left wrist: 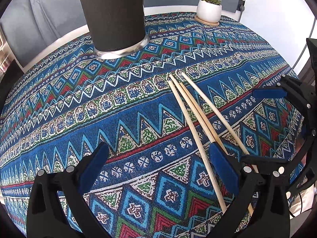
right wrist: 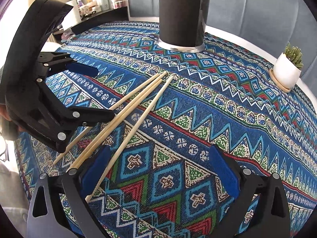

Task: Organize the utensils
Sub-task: 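Close the left gripper on another wooden stick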

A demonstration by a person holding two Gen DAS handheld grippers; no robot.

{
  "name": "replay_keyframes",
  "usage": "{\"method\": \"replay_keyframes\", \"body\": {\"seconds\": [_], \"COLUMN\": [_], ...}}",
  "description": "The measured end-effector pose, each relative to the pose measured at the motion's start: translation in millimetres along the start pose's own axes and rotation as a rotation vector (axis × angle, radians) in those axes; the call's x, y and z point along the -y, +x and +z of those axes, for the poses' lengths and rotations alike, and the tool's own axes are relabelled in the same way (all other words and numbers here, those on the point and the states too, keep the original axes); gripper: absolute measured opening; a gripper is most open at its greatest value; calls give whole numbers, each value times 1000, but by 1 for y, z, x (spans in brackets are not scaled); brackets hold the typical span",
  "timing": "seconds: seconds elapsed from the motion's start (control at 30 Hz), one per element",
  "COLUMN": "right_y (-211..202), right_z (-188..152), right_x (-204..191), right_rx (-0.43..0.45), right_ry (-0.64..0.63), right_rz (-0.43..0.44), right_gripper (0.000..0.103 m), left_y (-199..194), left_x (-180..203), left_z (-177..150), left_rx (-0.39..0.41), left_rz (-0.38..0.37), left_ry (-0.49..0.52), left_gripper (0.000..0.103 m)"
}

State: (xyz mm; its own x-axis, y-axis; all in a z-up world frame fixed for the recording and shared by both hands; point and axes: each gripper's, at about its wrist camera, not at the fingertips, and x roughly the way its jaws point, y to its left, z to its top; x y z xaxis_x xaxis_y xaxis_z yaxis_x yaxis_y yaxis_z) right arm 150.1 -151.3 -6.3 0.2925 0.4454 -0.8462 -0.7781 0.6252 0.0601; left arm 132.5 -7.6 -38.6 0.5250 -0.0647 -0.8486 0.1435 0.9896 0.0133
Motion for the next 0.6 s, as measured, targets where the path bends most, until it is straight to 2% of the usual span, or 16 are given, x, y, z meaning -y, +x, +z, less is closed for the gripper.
{"method": "replay_keyframes", "body": {"seconds": [0.17,0.3,0.43,0.53,0.57,0.6], "right_y": [0,-1,-1,-1,-2,-3], "right_z": [-2,-3,-2,-3,-3,-5], "right_x": [6,3,3,4,4,5], "right_rx": [6,20,20,20,22,25], "right_ry": [14,75,94,84,76,76], "right_rz": [-2,-44,-57,-51,-54,-54], "right_gripper": [96,96,96,94,94,89], "left_y": [-5,-10,-14,-18,-20,-21], "left_x": [-2,-4,-8,-13,-17,-23], "left_z": [-9,-21,-25,-24,-24,-25], "left_rx": [3,70,87,89,88,90], "left_rz": [-19,-37,-51,-61,-58,-54], "left_ry": [34,65,75,93,85,79], "left_gripper": [98,98,95,80,70,59]}}
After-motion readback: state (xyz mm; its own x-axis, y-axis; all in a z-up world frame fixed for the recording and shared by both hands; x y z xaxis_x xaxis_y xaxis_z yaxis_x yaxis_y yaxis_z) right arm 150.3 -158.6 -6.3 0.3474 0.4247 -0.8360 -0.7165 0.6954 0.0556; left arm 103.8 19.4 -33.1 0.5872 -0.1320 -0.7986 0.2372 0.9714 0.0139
